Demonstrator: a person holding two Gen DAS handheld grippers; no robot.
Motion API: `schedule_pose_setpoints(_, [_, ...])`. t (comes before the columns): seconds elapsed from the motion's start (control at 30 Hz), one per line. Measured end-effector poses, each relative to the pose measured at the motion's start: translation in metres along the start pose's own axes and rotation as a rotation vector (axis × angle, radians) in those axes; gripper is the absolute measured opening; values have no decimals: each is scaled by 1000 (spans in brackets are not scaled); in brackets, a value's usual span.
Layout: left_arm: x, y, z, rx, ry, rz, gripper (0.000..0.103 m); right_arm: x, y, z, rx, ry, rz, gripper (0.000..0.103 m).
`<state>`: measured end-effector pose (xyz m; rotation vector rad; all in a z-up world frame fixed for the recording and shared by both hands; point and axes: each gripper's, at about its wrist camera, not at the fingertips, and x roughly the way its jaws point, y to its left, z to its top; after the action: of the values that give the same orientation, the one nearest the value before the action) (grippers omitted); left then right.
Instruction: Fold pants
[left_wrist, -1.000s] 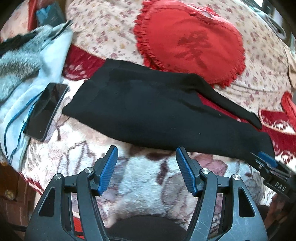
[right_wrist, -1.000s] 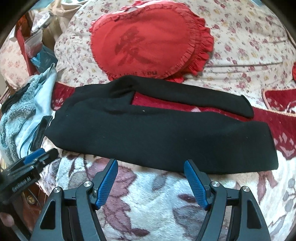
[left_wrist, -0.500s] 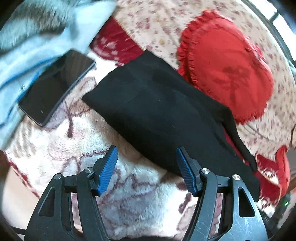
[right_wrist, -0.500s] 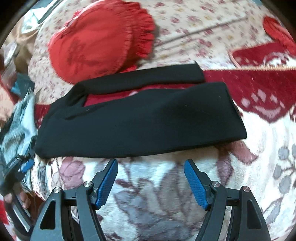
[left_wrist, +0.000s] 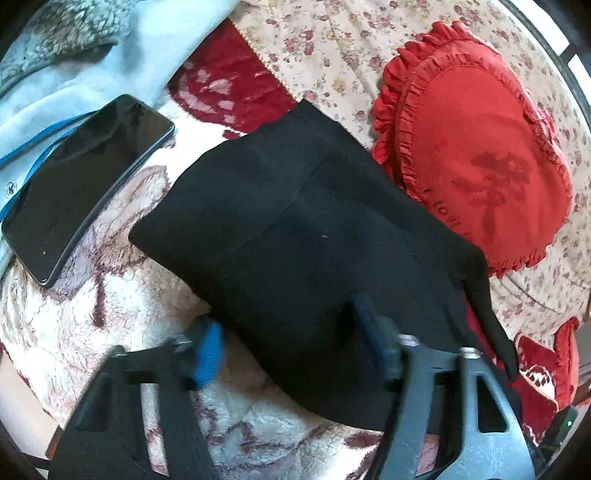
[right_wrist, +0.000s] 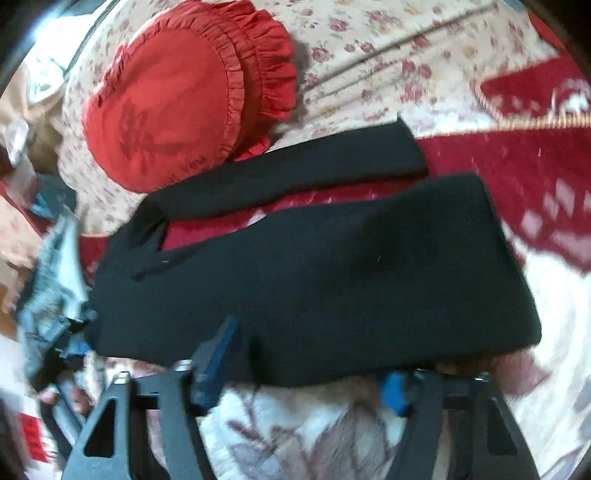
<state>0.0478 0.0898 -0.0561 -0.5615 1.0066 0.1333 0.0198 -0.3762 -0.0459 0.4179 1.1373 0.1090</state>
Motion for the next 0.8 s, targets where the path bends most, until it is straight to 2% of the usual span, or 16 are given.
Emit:
schedule_pose_setpoints(0.03, [-1, 0, 0, 2, 7, -2, 26, -1, 2, 1, -14, -11, -11, 44])
schedule_pose_setpoints(0.1, [-5, -2, 1, 9, 9, 1, 13, -5, 1, 2, -22, -43, -11, 21])
schedule_pose_setpoints(0.17, [-15, -6, 2, 31, -6, -3, 11, -14, -4, 2, -1, -79, 47, 7])
schedule_pose_setpoints(0.43, [-74, -5, 4, 67, -60, -78, 9, -65, 12, -8, -57, -136, 112, 5])
schedule_pose_setpoints(0.53, [-92, 0, -7, 93, -63, -75, 9, -80, 9, -17, -62, -130, 138, 5])
schedule_pose_setpoints(0.63, [-86, 7, -25, 128, -22, -24, 9, -71, -1, -36, -79, -44, 128, 5])
schedule_pose_setpoints(0.73, [-69, 17, -40, 147, 34, 22, 9, -44, -20, -53, -24, 80, 141, 6])
schedule_pose_setpoints(0.77, [-67, 20, -43, 147, 46, 32, 10, -39, -26, -59, 5, 105, 150, 8])
schedule_pose_setpoints(0.8, [-68, 22, -44, 147, 45, 36, 10, -41, -33, -65, 29, 91, 176, 12])
